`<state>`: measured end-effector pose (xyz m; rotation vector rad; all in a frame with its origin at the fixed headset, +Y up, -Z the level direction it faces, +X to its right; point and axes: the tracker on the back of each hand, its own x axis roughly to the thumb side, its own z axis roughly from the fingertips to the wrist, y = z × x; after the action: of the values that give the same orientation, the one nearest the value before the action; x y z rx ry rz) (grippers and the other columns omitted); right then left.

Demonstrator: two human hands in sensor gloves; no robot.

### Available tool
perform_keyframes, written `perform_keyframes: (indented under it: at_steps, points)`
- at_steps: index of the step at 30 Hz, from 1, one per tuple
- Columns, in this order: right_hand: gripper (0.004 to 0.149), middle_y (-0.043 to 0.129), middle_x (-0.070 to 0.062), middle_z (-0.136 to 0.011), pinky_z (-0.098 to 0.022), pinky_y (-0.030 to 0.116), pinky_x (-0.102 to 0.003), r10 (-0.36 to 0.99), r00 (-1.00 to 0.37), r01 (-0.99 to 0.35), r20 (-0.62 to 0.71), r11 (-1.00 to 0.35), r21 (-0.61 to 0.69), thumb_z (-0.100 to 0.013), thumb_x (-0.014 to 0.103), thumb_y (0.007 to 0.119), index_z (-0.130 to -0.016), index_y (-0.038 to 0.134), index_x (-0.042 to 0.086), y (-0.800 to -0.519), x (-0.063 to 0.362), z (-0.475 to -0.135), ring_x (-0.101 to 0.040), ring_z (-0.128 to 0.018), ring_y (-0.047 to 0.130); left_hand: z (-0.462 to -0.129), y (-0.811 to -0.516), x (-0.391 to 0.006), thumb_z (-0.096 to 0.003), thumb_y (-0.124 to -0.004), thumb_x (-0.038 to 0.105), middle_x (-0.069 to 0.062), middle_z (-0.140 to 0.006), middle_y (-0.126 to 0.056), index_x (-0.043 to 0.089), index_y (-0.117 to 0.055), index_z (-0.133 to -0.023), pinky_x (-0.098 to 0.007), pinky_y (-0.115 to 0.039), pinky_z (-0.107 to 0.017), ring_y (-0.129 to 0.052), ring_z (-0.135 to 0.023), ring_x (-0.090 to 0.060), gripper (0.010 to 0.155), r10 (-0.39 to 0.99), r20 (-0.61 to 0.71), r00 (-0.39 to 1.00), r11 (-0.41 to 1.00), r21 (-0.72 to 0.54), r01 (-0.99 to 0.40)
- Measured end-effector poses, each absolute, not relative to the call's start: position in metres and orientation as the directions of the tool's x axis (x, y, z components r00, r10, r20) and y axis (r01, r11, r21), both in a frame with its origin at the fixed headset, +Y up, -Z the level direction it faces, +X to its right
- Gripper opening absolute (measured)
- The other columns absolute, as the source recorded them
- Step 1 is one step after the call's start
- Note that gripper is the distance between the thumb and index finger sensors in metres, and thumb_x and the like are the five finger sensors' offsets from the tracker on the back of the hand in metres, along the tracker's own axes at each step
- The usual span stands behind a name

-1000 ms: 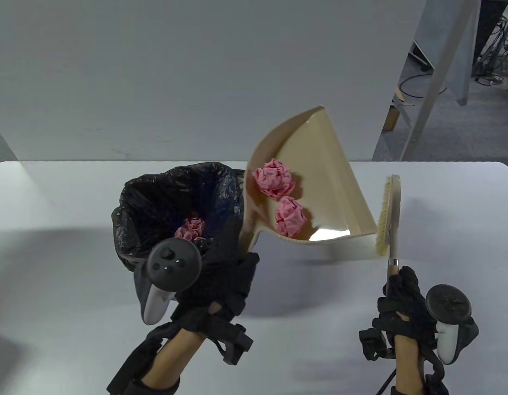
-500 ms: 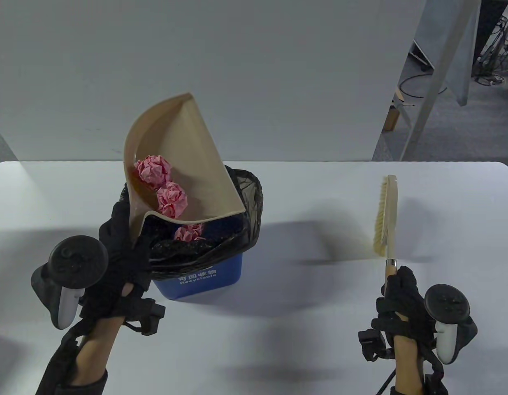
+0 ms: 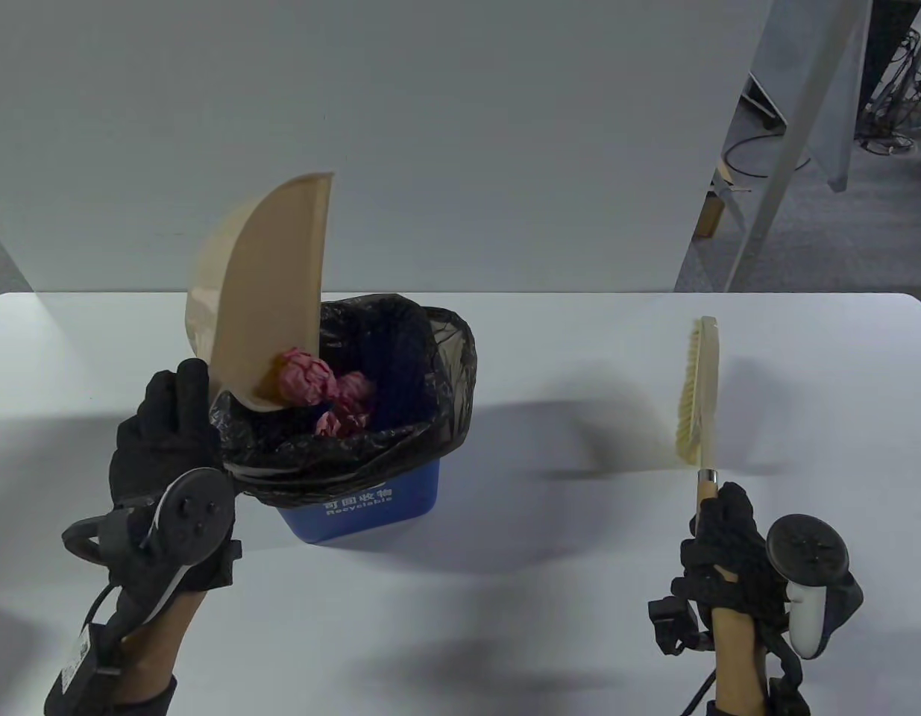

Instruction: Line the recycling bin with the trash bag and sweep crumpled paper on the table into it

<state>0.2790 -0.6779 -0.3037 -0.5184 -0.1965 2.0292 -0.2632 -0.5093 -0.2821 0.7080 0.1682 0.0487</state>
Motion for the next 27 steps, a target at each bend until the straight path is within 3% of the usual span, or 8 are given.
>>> perform_keyframes:
  at_steps: [8, 13, 17, 20, 24, 27]
  points:
    - [0.058, 0.077, -0.026, -0.088, -0.029, 0.092, -0.039, 0.866, -0.416, -0.796, -0.278, -0.495, -0.348, -0.064, 0.031, 0.055, -0.111, 0.043, 0.0, -0.678, 0.279, -0.304, -0.029, -0.048, 0.095, -0.273, -0.505, -0.256, -0.0555, -0.081, 0.026, -0.001, -0.121, -0.052, 0.03, -0.044, -0.117, -0.047, -0.079, -0.062, -0.08, -0.091, -0.03, 0.072, 0.193, -0.083, 0.978, 0.722, 0.687, -0.084]
    - [0.058, 0.077, -0.026, -0.088, -0.029, 0.092, -0.039, 0.866, -0.416, -0.796, -0.278, -0.495, -0.348, -0.064, 0.031, 0.055, -0.111, 0.043, -0.001, -0.678, 0.279, -0.304, -0.029, -0.048, 0.095, -0.269, -0.506, -0.245, -0.0563, -0.08, 0.027, -0.004, -0.12, -0.053, 0.026, -0.043, -0.118, -0.045, -0.082, -0.06, -0.082, -0.09, -0.03, 0.072, 0.34, 0.03, 0.94, 0.694, 0.667, -0.272]
    - [0.058, 0.077, -0.026, -0.088, -0.029, 0.092, -0.039, 0.858, -0.432, -0.789, -0.277, -0.509, -0.345, -0.064, 0.031, 0.055, -0.111, 0.042, -0.001, -0.678, 0.28, -0.304, -0.029, -0.048, 0.095, -0.27, -0.507, -0.231, -0.0569, -0.08, 0.029, -0.006, -0.12, -0.053, 0.024, -0.042, -0.118, -0.044, -0.085, -0.058, -0.084, -0.088, -0.029, 0.072, 0.584, 0.218, 0.782, 0.614, 0.512, -0.601]
    - [0.059, 0.077, -0.027, -0.088, -0.029, 0.092, -0.039, 0.864, -0.421, -0.791, -0.275, -0.499, -0.354, -0.064, 0.031, 0.056, -0.111, 0.042, -0.001, -0.679, 0.278, -0.305, -0.029, -0.048, 0.095, -0.274, -0.51, -0.21, -0.0583, -0.077, 0.03, -0.011, -0.119, -0.052, 0.019, -0.039, -0.118, -0.041, -0.087, -0.057, -0.085, -0.087, -0.028, 0.072, 0.684, 0.324, 0.653, 0.553, 0.353, -0.755]
    - [0.059, 0.076, -0.027, -0.088, -0.029, 0.092, -0.039, 0.874, -0.403, -0.798, -0.272, -0.481, -0.363, -0.064, 0.031, 0.056, -0.111, 0.042, -0.001, -0.679, 0.278, -0.305, -0.029, -0.048, 0.095, -0.278, -0.521, -0.171, -0.0588, -0.076, 0.031, -0.013, -0.119, -0.051, 0.016, -0.037, -0.118, -0.039, -0.089, -0.056, -0.086, -0.087, -0.028, 0.072, 0.778, 0.402, 0.482, 0.464, 0.149, -0.873]
    - [0.059, 0.076, -0.027, -0.088, -0.029, 0.092, -0.039, 0.878, -0.394, -0.8, -0.27, -0.473, -0.368, -0.064, 0.031, 0.056, -0.111, 0.042, -0.001, -0.68, 0.278, -0.304, -0.029, -0.048, 0.095, -0.289, -0.533, -0.133, -0.06, -0.074, 0.032, -0.015, -0.119, -0.048, 0.015, -0.033, -0.118, -0.038, -0.09, -0.059, -0.085, -0.089, -0.027, 0.073, 0.8, 0.408, 0.441, 0.477, 0.015, -0.879]
